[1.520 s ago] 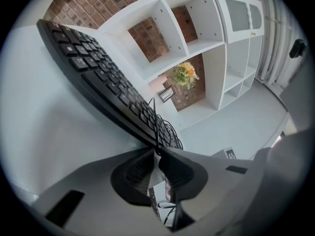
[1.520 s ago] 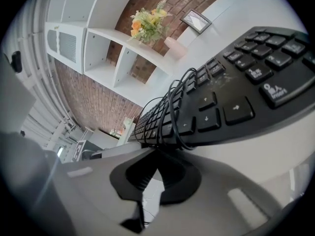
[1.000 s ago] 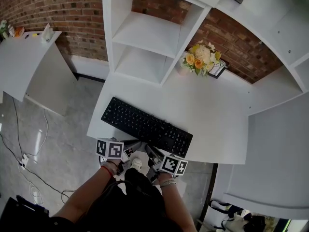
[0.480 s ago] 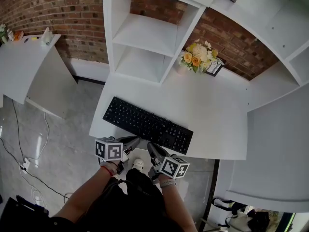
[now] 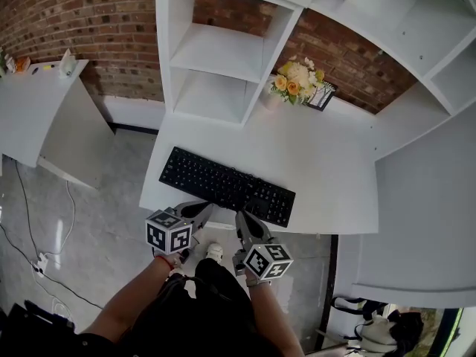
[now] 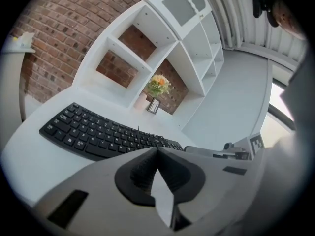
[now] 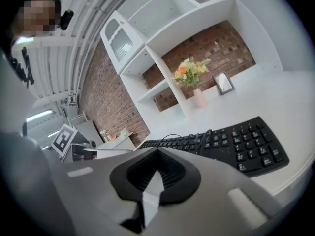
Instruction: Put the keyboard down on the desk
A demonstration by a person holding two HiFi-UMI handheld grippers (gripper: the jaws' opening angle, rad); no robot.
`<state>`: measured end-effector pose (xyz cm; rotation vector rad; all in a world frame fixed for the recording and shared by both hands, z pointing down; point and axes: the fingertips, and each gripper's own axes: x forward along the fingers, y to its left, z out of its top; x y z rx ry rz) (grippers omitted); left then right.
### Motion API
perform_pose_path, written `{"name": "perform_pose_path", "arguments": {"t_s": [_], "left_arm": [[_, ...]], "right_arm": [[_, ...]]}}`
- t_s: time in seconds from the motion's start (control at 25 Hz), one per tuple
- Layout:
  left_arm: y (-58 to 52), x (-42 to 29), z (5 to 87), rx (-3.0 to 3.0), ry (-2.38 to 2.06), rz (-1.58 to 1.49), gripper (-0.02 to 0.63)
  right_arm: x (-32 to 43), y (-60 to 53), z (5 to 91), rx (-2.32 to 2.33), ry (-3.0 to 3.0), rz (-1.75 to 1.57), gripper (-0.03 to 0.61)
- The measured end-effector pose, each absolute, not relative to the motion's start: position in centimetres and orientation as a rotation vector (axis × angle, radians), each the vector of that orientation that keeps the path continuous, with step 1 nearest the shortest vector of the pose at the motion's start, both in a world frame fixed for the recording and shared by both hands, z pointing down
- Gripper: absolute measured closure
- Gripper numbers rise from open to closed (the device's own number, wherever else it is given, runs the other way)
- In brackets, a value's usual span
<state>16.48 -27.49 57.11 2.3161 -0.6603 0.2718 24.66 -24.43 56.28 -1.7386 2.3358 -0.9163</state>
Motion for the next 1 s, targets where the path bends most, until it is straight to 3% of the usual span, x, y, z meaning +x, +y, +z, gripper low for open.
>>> {"name": "perform_pose_path", "arguments": {"t_s": [0.48, 1.0], "left_arm": [[-27.5, 14.2, 50.7, 2.561, -0.775, 0.18, 0.623], [-25.9, 10.7, 44.9, 2.745, -0.865, 0.08, 0.623]], "right_arm": [[23.6, -22.1, 49.3, -1.902, 2.422, -0.394, 0.578], [22.2, -19.2, 44.0, -1.957, 2.335, -0.17, 0.578]]}}
